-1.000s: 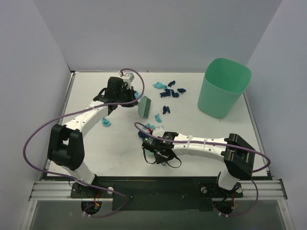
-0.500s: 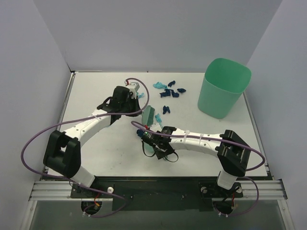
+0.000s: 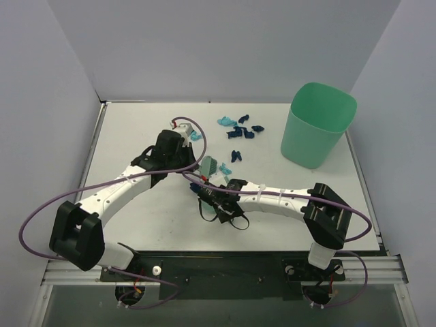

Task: Sweep away the paper scraps from the table

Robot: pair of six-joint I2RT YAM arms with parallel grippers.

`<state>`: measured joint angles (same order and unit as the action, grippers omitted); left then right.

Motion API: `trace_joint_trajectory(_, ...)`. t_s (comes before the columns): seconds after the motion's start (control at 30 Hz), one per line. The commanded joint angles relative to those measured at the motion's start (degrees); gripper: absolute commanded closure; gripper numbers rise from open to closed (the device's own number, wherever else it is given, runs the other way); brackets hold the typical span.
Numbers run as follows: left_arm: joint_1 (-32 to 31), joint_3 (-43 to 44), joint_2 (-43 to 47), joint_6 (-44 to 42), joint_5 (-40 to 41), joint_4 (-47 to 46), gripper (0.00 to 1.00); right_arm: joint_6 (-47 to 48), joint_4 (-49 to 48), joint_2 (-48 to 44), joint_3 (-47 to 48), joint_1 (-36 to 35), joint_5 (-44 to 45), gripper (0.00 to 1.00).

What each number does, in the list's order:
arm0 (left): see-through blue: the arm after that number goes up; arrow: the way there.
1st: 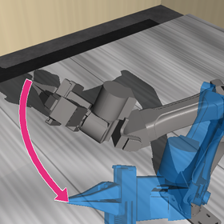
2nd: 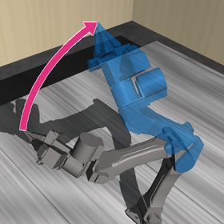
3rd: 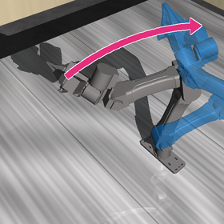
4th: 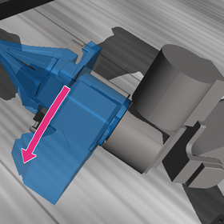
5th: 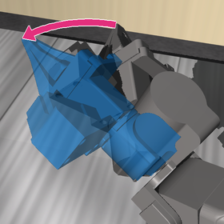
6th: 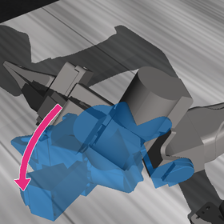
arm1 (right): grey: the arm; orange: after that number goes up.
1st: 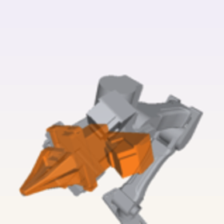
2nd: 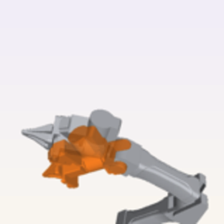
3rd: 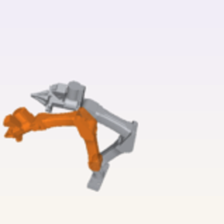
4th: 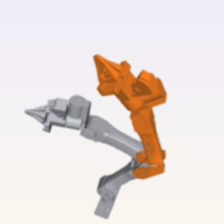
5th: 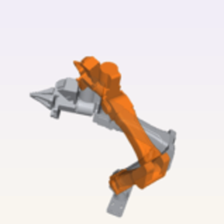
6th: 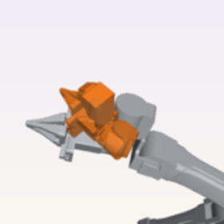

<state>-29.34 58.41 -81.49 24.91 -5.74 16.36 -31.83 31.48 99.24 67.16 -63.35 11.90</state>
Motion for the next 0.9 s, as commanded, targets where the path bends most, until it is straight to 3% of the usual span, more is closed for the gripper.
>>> trace_joint_trajectory(0.0, -0.3, 2.2, 4.3, 0.9, 2.5, 3.8, 1.00, 0.5, -0.7, -1.0, -1.1, 0.2, 2.5, 1.00)
trace_joint_trajectory(0.5, 2.8, 9.6, 8.6, -2.1, 7.9, 13.5, 1.00, 1.6, -0.8, -0.5, -1.7, -0.5, 1.5, 1.00)
trace_joint_trajectory(0.87, 6.8, 8.8, 13.3, -2.0, 13.6, 15.7, 1.00, 3.4, 0.5, 0.3, -0.7, -1.4, 0.3, 1.00)
